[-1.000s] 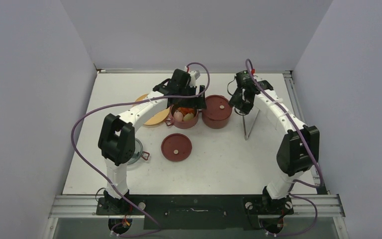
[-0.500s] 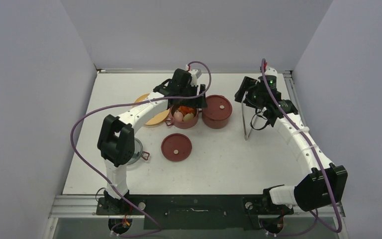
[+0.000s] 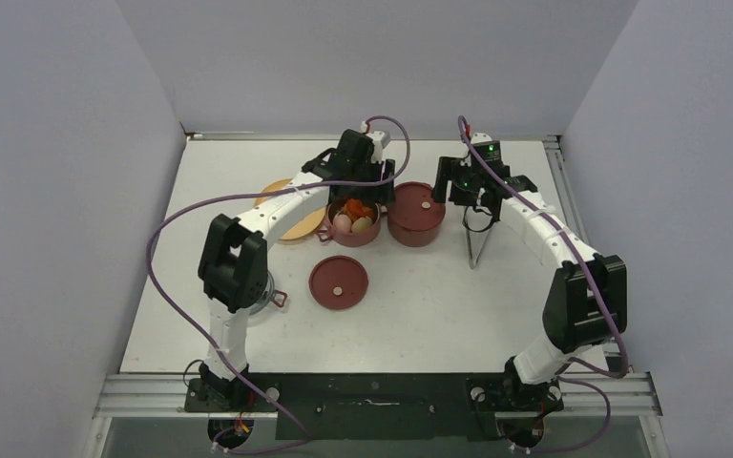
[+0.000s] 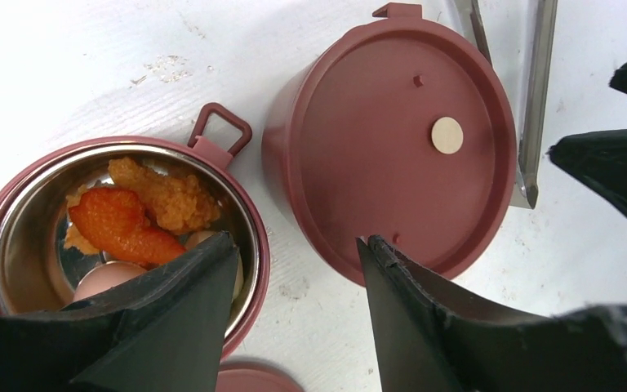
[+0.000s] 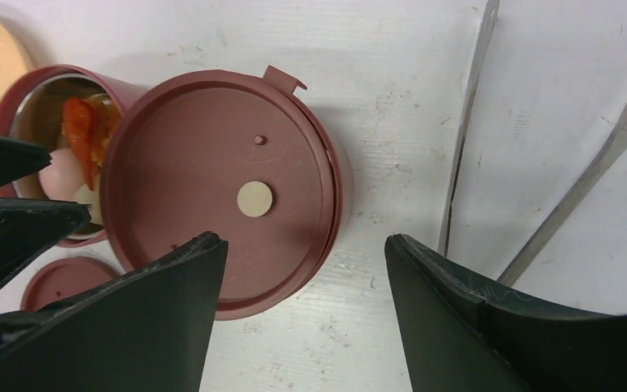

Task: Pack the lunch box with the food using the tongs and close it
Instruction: Close the box lid on the packing box.

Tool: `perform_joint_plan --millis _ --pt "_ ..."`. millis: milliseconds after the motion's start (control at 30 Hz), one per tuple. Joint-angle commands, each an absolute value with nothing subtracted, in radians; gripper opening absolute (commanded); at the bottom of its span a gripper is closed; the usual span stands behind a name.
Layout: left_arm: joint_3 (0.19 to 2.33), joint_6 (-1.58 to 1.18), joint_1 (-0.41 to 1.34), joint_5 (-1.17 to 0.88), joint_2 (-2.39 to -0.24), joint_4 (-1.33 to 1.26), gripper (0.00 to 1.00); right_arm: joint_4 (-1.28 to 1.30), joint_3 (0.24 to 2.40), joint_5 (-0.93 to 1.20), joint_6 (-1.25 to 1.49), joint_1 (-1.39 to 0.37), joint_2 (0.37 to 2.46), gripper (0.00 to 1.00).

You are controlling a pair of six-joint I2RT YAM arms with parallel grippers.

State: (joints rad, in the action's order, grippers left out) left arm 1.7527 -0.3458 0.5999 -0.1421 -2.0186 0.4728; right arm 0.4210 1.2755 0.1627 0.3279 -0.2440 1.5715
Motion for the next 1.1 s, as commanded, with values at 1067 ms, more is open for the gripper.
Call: perform_joint_plan --millis 1067 --pt "2.034 -0.25 0.664 -0.023 -2.174 0.615 0.4 0.516 1.402 0.043 0.273 -0.265 1.714 0.7"
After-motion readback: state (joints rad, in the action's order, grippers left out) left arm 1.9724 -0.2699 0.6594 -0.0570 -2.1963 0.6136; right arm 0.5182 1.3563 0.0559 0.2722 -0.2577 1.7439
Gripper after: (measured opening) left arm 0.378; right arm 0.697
